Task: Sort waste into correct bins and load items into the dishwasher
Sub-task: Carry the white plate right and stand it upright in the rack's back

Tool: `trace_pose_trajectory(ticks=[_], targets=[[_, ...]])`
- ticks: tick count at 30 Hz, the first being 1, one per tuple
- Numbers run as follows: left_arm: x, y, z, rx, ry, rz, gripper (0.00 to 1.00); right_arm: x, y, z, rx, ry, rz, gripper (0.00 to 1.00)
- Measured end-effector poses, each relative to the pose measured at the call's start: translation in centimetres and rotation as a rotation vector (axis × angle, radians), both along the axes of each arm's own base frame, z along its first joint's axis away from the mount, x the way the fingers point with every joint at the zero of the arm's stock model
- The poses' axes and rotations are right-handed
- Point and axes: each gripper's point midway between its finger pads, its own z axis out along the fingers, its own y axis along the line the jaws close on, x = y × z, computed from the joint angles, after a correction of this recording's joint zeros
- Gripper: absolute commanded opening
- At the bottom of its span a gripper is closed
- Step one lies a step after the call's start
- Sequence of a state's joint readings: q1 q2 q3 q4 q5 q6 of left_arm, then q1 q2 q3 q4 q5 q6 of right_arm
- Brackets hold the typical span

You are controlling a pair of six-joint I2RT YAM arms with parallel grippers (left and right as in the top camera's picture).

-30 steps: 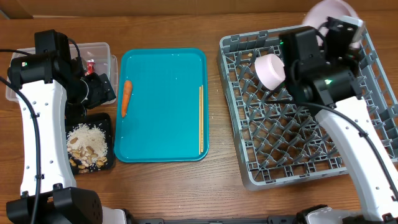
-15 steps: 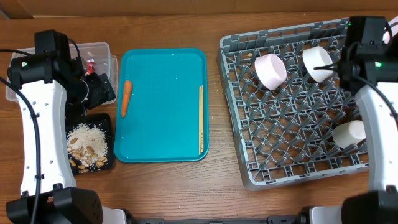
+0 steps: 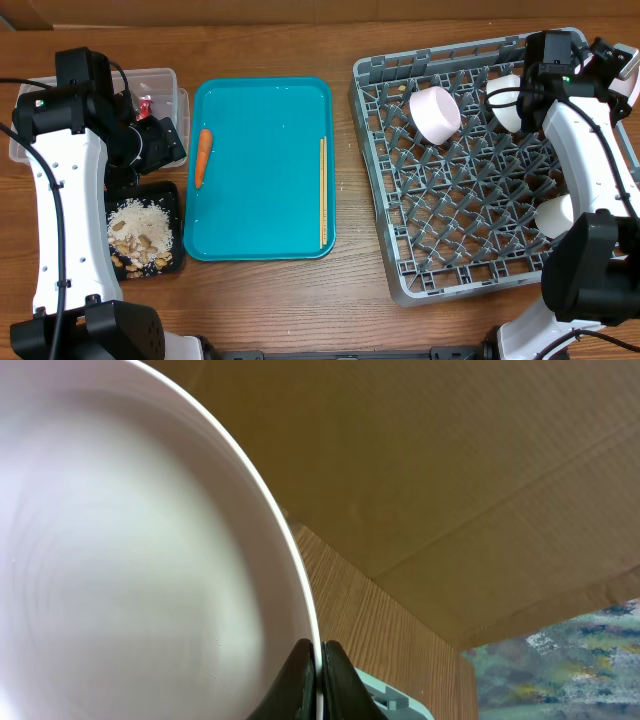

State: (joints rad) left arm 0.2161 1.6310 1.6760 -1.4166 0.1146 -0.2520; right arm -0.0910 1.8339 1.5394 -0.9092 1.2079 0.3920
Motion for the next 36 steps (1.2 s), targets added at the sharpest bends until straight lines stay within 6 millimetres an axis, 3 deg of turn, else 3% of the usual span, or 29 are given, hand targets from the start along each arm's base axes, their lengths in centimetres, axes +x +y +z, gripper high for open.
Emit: trace_pose_trajectory(ticks=[11, 13, 17, 21, 29, 36], targets=[[0.1, 0.0, 0.0, 0.001, -0.003, 0.0, 0.84, 0.2, 0.6, 0.5, 0.014, -0.026, 0.02, 0.04], [0.1, 0.0, 0.0, 0.001, -0.003, 0.0, 0.84, 0.6, 1.6, 1.3, 0.025, -0.055, 0.054, 0.04], [0.1, 0.0, 0.0, 0.001, -0.003, 0.0, 0.84, 1.5, 7.6, 4.0, 0.055, -0.074, 0.241, 0.04], [0.1, 0.0, 0.0, 0.001, -0.003, 0.0, 0.84, 2.1, 11.1, 4.0, 0.059, -0.038, 0.34, 0.04], [0.1, 0.0, 0.0, 0.001, -0.003, 0.0, 0.84, 2.0, 12.2, 3.5, 0.053, 0.02, 0.38, 0.04], [0.1, 0.0, 0.0, 0.001, -0.003, 0.0, 0.84, 0.8, 11.9, 0.2, 0.014, 0.112, 0.369, 0.04]])
